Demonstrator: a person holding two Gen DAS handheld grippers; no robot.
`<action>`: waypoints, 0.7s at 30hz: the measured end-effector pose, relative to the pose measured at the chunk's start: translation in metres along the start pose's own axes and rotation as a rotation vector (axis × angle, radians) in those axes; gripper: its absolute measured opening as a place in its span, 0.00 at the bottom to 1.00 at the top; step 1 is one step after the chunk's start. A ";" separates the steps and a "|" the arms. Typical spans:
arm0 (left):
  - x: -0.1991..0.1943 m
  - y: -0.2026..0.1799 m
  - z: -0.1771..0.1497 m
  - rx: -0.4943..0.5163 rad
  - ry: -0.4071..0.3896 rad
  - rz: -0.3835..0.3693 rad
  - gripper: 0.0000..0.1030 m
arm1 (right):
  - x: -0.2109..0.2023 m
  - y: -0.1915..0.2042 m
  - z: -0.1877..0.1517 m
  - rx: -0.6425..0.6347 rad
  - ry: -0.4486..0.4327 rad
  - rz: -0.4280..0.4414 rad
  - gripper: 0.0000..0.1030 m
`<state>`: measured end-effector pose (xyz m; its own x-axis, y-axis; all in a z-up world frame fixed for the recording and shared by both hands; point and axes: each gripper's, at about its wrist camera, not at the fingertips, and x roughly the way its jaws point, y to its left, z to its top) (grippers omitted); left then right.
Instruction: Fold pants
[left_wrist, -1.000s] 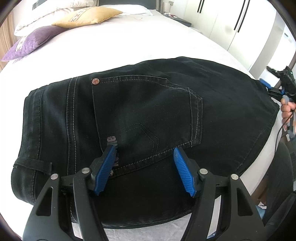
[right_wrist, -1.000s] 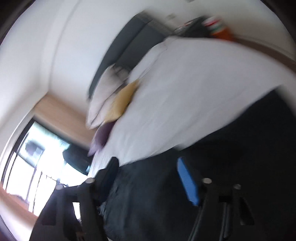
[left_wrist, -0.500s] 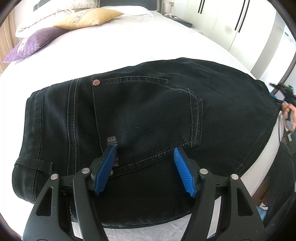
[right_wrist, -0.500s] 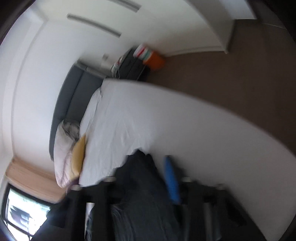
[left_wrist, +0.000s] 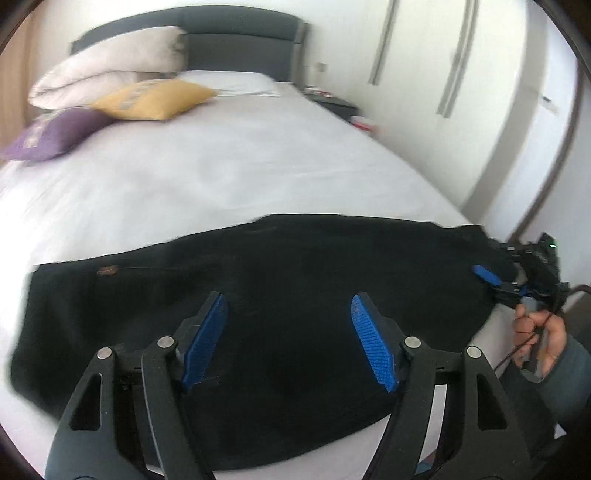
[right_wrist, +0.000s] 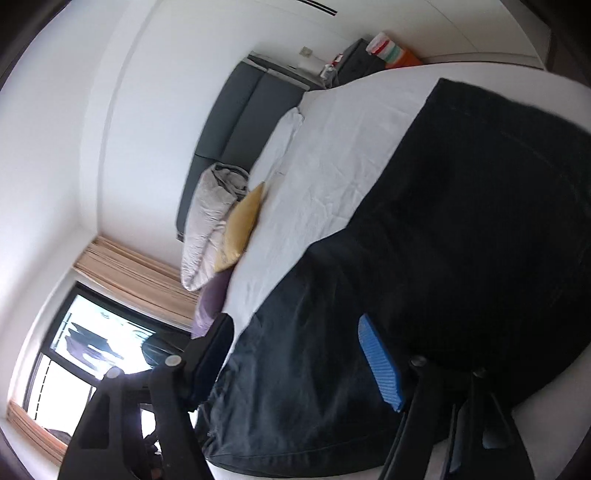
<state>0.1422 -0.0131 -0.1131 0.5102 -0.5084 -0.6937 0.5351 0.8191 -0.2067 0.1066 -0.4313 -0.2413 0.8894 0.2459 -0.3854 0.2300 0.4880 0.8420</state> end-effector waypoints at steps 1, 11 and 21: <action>0.012 -0.002 -0.001 0.001 0.017 -0.003 0.68 | -0.006 -0.007 0.006 0.008 -0.010 -0.019 0.59; 0.026 0.062 -0.036 -0.154 0.089 0.059 0.68 | -0.113 -0.060 0.057 0.074 -0.278 -0.351 0.55; 0.012 0.039 -0.040 -0.121 0.024 0.002 0.68 | -0.092 -0.002 0.024 -0.037 -0.135 -0.042 0.66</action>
<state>0.1422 0.0230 -0.1567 0.4940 -0.5010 -0.7106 0.4477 0.8472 -0.2860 0.0341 -0.4752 -0.1986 0.9249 0.1114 -0.3634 0.2551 0.5268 0.8108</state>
